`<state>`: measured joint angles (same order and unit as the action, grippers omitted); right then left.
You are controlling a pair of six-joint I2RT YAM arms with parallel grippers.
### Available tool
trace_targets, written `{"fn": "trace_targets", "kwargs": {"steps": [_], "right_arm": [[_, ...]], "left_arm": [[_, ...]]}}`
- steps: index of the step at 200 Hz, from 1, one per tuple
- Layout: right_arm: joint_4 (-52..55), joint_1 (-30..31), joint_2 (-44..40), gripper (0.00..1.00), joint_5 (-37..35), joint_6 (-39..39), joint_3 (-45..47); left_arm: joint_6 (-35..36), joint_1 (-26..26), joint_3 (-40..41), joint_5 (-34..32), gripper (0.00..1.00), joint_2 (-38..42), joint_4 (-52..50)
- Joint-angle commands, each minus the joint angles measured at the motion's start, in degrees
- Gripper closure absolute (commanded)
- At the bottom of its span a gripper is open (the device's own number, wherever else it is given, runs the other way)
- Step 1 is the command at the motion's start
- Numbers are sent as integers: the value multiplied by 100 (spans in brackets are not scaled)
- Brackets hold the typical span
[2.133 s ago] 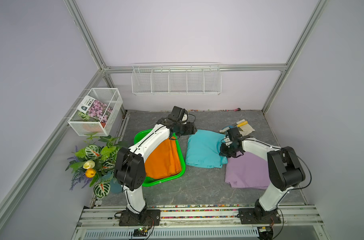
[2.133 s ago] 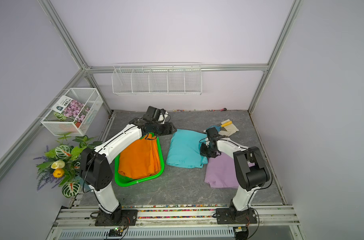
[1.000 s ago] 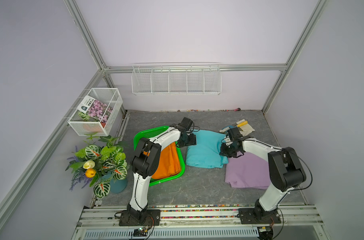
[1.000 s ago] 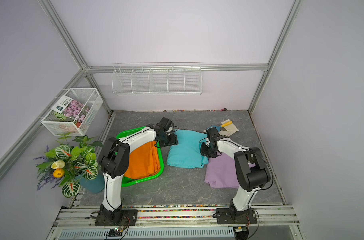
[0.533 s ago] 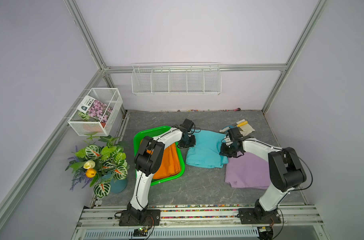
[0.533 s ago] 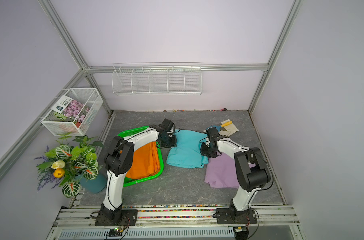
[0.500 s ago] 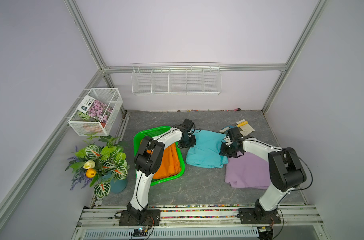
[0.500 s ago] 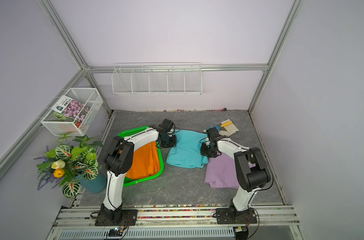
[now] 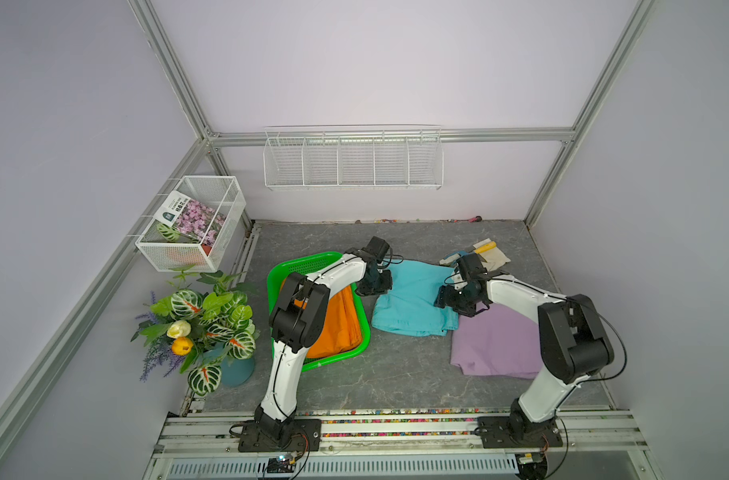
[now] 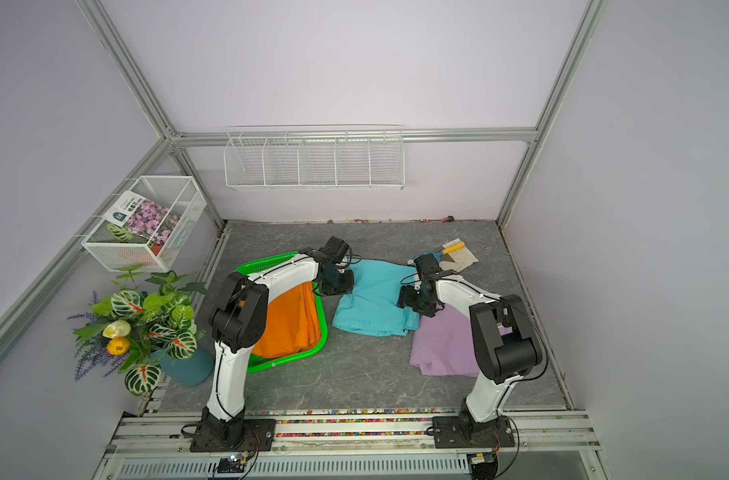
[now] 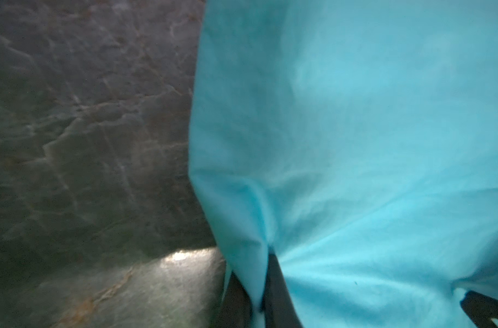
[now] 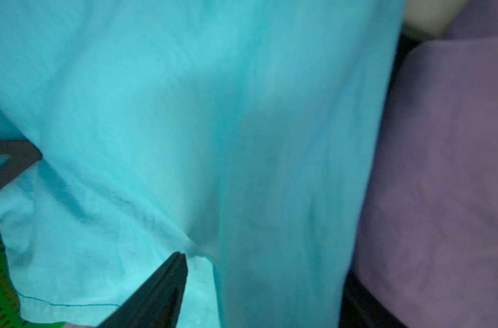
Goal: Put the folded long pants in the basket
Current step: Pick up the long pant at the center of the board.
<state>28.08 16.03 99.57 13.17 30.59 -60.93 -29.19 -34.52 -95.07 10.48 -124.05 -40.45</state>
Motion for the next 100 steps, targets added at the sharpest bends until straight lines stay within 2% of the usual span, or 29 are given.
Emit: {"fn": "trace_targets", "kwargs": {"steps": [1,56,100], "right_arm": [[33,-39,173,22,-17,10,-104],[-470,30,731,21,290,220,108],[-622,587,969,23,442,342,-149]], "left_arm": [[133,-19,-148,-86,100,-155,-195],[106,-19,-111,-19,100,-160,-165],[68,-19,-179,14,100,-188,-148]]}}
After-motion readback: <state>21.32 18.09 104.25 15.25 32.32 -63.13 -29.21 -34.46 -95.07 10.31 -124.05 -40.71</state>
